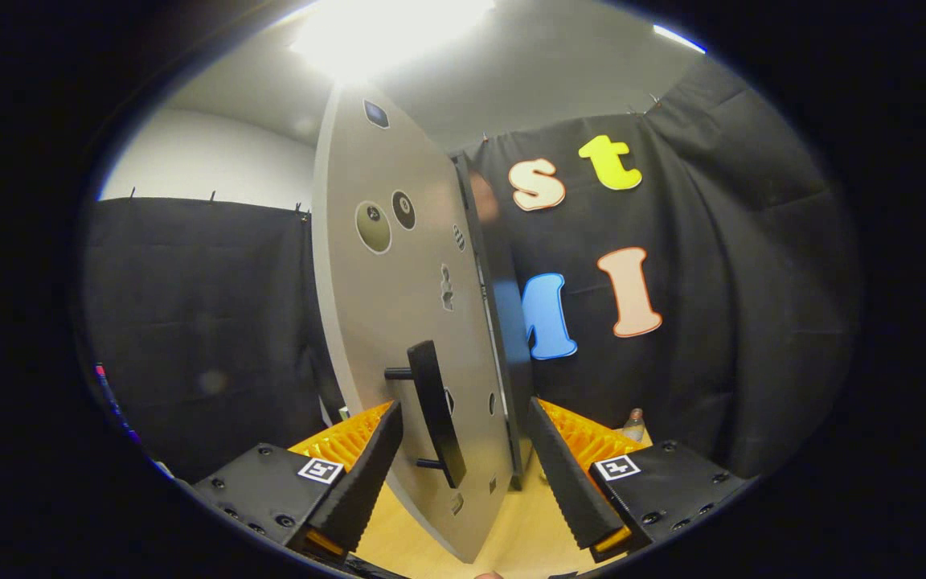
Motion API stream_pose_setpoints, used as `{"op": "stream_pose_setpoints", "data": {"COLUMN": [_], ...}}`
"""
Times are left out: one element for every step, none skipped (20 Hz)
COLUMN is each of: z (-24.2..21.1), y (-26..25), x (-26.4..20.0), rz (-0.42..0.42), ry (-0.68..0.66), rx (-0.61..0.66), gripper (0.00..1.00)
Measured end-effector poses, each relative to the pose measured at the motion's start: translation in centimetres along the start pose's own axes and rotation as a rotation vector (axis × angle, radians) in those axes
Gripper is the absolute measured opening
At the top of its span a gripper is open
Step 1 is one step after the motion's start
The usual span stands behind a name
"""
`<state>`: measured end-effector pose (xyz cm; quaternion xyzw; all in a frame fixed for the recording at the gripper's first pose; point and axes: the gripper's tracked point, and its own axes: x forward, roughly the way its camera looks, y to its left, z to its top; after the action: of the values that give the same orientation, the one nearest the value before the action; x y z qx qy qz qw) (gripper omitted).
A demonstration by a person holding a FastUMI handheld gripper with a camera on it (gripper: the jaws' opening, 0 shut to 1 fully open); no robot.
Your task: Open the shoe cabinet door, grab the shoes and put them into the shoe cabinet, then close the shoe cabinet door.
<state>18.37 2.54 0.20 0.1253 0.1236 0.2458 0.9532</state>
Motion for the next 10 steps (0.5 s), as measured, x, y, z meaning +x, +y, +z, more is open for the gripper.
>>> {"op": "stream_pose_setpoints", "data": {"z": [-0.5, -0.3, -0.5, -0.6, -0.6, -0.6, -0.7, -0.7, -0.8, -0.9], "y": [0.5, 0.4, 0.7, 1.0, 1.2, 1.3, 1.3, 1.4, 1.8, 2.3], "x": [0.5, 0.8, 1.2, 1.3, 1.4, 1.7, 1.9, 2.3, 2.9, 3.6], "rz": [0.035, 0.054, 0.078, 0.099, 0.112, 0.121, 0.126, 0.128, 0.133, 0.146], "ry": [0.022, 0.024, 0.033, 0.037, 0.040, 0.044, 0.045, 0.047, 0.047, 0.051], "rx": [0.000, -0.005, -0.006, -0.004, -0.002, 0.002, 0.002, -0.003, -0.005, -0.002], "gripper": [0.97, 0.97, 0.97, 0.97, 0.96, 0.96, 0.96, 0.96, 0.96, 0.96]}}
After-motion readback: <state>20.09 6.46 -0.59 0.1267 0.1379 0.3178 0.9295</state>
